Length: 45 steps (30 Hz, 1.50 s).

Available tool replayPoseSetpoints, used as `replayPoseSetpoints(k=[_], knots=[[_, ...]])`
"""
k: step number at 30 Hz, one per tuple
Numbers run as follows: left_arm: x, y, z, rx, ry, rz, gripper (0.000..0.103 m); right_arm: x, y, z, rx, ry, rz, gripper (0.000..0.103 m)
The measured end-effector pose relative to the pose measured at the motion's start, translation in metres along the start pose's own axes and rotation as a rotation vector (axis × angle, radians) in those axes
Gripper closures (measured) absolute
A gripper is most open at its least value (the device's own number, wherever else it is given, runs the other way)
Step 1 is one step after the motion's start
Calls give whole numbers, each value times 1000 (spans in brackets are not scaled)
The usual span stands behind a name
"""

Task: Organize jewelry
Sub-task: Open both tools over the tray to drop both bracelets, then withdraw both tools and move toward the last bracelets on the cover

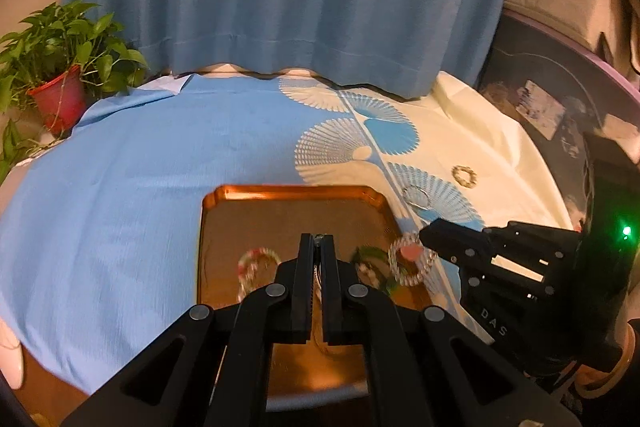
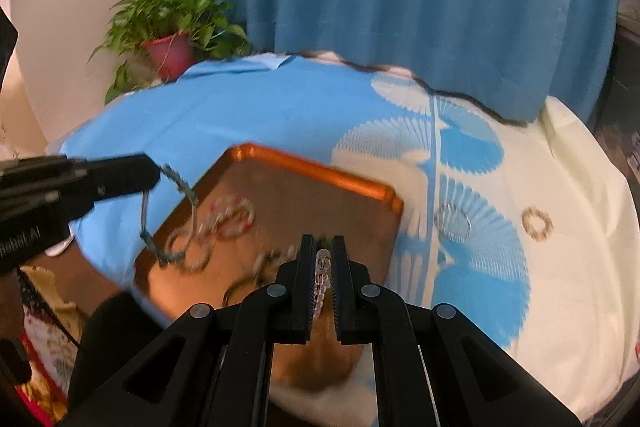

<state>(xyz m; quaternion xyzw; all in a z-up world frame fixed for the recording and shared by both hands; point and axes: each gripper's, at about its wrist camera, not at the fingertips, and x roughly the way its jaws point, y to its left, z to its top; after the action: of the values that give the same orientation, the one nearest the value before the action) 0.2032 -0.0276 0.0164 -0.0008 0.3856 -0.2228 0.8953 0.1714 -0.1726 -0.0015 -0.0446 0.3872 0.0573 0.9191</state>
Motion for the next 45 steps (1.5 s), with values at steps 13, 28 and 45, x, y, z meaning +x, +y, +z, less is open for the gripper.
replayPoseSetpoints(k=[13,28,45], knots=[[80,26,16,-11,79,40,102,85,-16,30,20,22,-7,95],[12,48,-42,-163,60,252,7,31,4,-25,-17,75,-91,31],[-120,-50,-158,-54,19,225,7,-147,52,-144,33,-18,-109,28]])
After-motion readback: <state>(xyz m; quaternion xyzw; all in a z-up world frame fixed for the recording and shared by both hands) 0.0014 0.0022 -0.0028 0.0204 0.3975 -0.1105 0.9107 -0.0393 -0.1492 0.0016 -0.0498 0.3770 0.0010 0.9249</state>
